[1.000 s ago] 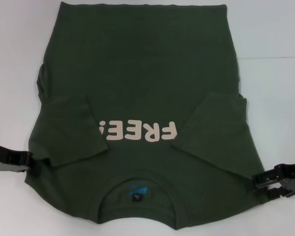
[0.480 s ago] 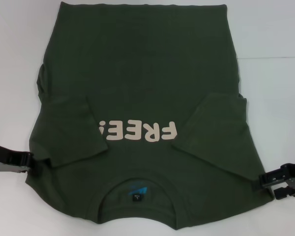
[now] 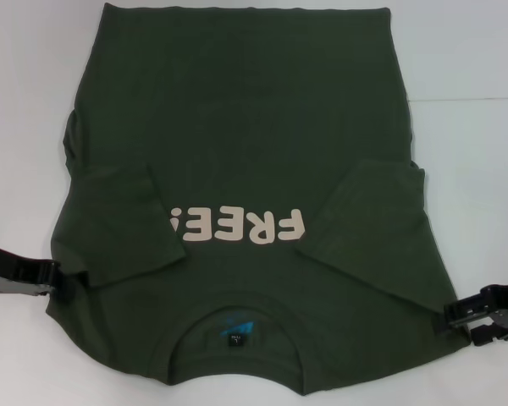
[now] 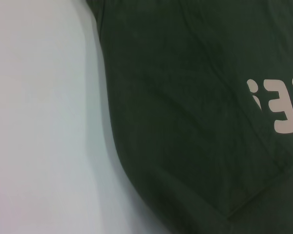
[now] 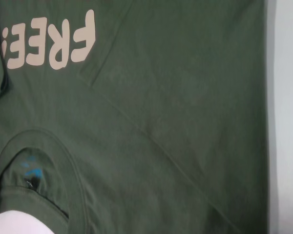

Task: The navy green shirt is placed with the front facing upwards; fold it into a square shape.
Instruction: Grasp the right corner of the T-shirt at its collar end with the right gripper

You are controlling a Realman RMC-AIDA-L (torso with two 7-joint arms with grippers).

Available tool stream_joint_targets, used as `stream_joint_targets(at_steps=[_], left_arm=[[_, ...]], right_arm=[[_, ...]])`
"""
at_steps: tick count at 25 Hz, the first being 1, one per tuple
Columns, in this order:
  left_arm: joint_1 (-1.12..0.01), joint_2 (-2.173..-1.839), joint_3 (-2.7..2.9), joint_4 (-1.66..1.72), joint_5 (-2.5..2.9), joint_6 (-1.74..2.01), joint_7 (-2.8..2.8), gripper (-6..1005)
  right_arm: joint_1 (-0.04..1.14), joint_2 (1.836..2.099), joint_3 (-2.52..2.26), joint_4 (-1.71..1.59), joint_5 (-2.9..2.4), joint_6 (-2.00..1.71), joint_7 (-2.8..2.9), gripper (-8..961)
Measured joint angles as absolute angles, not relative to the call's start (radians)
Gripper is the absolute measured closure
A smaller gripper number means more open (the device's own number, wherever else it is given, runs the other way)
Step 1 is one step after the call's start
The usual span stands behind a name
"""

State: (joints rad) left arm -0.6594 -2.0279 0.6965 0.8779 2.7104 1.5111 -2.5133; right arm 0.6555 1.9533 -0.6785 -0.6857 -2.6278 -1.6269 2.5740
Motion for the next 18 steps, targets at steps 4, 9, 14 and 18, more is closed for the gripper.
stream_joint_targets(at_steps=[4, 9, 14, 18], left_arm=[[-0.661, -2.028, 0.696, 0.878, 2.71, 1.511, -2.515, 968], [-0.665, -2.028, 0.696, 0.877, 2.71, 1.51, -2.515, 968], [-0.667, -2.028, 0.695, 0.877, 2.711, 1.509, -2.515, 968], [-0.667, -2.028, 0.694, 0.877, 2.71, 1.509, -2.515, 968]], right_arm=[[0.659, 1.956, -0.676, -0.686, -2.628, -1.624, 2.575, 39], [0.663, 1.96, -0.674, -0.686, -2.623, -1.623, 2.577, 39], [0.667, 1.966, -0.674, -0.686, -2.622, -1.623, 2.578, 41], [0.67, 1.968, -0.679, -0.685, -2.626, -1.623, 2.579, 52]])
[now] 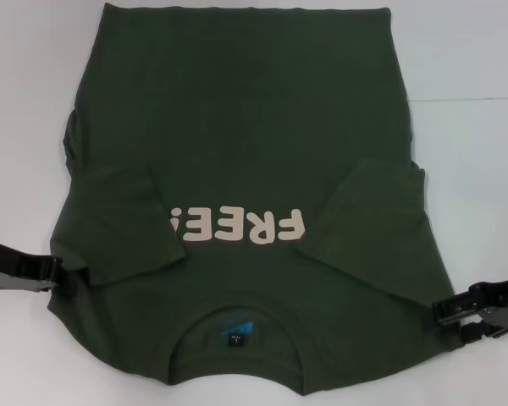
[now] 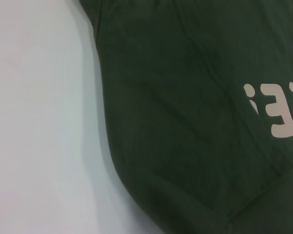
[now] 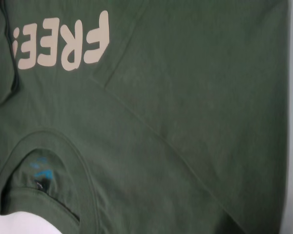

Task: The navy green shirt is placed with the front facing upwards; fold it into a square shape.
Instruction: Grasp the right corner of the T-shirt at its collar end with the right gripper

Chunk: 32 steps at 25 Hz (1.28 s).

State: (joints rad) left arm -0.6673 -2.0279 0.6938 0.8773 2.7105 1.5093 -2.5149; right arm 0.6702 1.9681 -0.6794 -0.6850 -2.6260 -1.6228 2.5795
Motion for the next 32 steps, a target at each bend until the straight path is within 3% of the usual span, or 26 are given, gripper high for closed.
stream_joint_targets(at_steps=[18, 32], left_arm=[[-0.666, -2.027, 0.687, 0.878, 2.701, 1.511, -2.511, 968], [-0.665, -2.025, 0.687, 0.88, 2.7, 1.512, -2.51, 968]], right_arm=[[0.706, 1.991, -0.681, -0.649, -2.62, -1.621, 2.574, 102], [0.719, 1.995, -0.704, -0.655, -2.627, -1.605, 2.587, 141]])
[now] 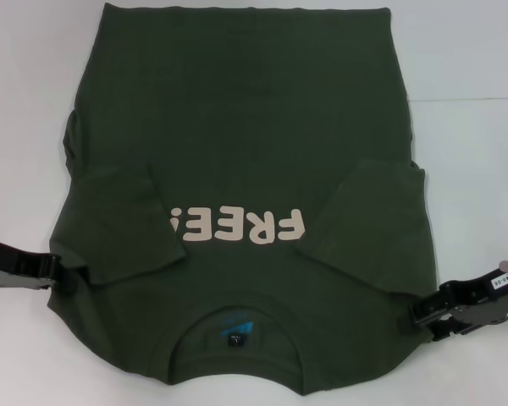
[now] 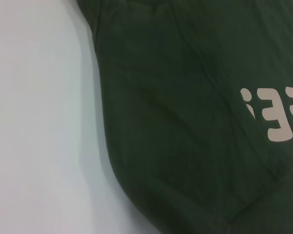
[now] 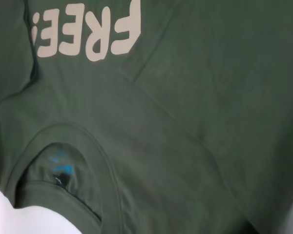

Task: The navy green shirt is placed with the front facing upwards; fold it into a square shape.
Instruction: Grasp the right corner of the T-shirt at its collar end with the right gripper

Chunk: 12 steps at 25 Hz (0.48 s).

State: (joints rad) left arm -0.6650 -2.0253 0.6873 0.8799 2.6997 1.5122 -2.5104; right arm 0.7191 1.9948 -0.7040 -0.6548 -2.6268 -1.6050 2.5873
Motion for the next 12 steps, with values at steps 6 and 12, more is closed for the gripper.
stream_joint_targets(at_steps=[6, 12], left_arm=[[-0.667, -2.025, 0.687, 0.881, 2.699, 1.512, -2.504, 968], [-0.666, -2.021, 0.687, 0.88, 2.68, 1.509, -2.499, 967]], right_arm=[[0.731, 1.996, -0.71, -0.655, -2.627, -1.604, 2.591, 240], [0.742, 1.996, -0.722, -0.651, -2.628, -1.602, 2.594, 485]])
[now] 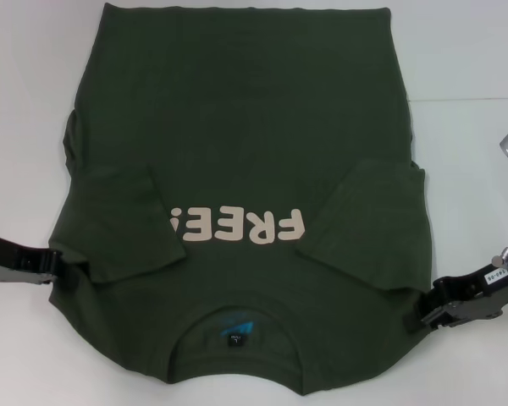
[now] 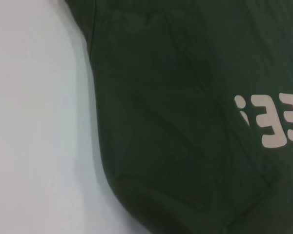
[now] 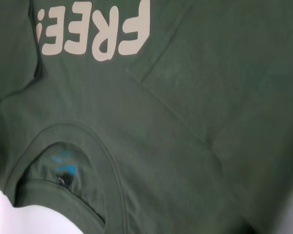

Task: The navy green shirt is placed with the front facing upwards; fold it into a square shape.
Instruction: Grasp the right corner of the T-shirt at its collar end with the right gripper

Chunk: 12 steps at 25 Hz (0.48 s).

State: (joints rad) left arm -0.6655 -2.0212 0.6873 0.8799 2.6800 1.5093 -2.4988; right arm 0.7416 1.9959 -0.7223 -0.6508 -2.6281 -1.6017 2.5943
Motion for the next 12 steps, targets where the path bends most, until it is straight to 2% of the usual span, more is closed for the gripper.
stream_joint_targets(at_steps=[3, 5, 12], left_arm=[[-0.664, -2.02, 0.687, 0.88, 2.674, 1.509, -2.497, 967], [-0.663, -2.019, 0.687, 0.879, 2.672, 1.509, -2.494, 967], [-0.66, -2.02, 0.687, 0.877, 2.672, 1.509, -2.49, 967]], right_arm=[[0.745, 1.996, -0.73, -0.649, -2.629, -1.599, 2.595, 598], [0.747, 1.996, -0.747, -0.649, -2.629, -1.597, 2.595, 833], [0.749, 1.998, -0.76, -0.658, -2.629, -1.594, 2.594, 874]])
